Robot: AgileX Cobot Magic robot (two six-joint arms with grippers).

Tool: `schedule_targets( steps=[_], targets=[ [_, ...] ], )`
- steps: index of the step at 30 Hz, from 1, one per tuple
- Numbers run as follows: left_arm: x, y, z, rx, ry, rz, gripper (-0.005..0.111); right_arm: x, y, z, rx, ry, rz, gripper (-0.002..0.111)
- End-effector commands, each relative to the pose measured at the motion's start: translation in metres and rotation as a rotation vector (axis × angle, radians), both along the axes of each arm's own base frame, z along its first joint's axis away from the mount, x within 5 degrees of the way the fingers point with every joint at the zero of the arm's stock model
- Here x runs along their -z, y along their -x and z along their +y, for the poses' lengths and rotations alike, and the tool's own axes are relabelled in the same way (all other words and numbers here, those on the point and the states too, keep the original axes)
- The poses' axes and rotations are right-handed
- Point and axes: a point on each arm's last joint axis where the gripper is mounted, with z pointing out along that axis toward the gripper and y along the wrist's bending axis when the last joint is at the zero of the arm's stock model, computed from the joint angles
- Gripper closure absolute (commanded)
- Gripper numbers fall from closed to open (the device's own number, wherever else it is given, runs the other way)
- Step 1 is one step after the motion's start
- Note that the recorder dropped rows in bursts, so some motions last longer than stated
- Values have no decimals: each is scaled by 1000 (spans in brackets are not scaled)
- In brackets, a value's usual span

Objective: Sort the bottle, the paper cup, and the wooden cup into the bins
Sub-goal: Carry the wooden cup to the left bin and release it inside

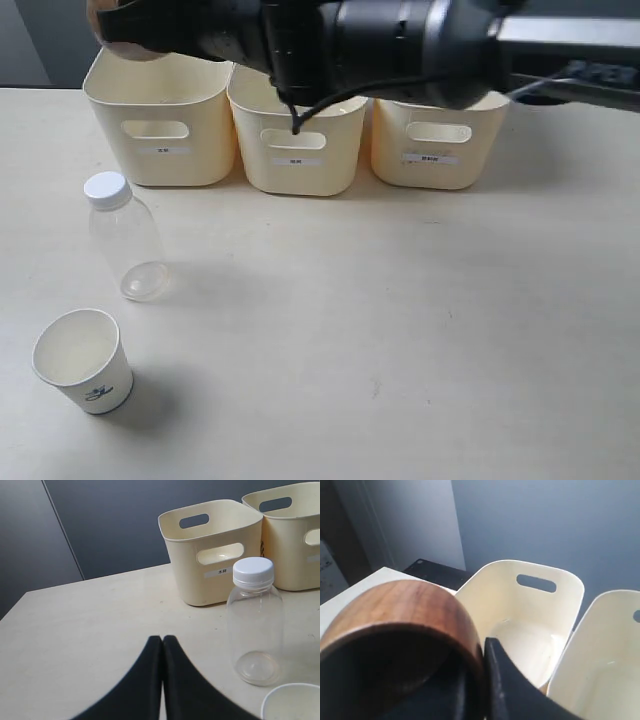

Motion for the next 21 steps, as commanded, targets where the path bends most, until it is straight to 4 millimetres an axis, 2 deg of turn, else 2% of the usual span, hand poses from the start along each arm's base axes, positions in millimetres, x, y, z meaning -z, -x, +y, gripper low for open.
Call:
schedule_targets(
  steps=[1,2,5,8,14,17,21],
  targets=[
    [0,0,0,3,-5,-10,107,6,-28,23,48,-4,-63,108],
    [0,0,0,3,-5,-10,107,9,-33,27,50,-9,-67,108],
    [0,0,0,3,-5,-10,107,36,-55,42,99,50,-103,108],
    [0,0,0,3,-5,-10,107,54,-68,46,150,89,-110,108],
    [0,0,0,3,-5,-10,107,69,-82,43,101,93,-95,106],
    [0,0,0,3,-5,-10,107,72,-85,42,85,79,-79,87],
    [0,0,0,3,-5,-10,107,72,-85,42,85,79,-79,47]
  ],
)
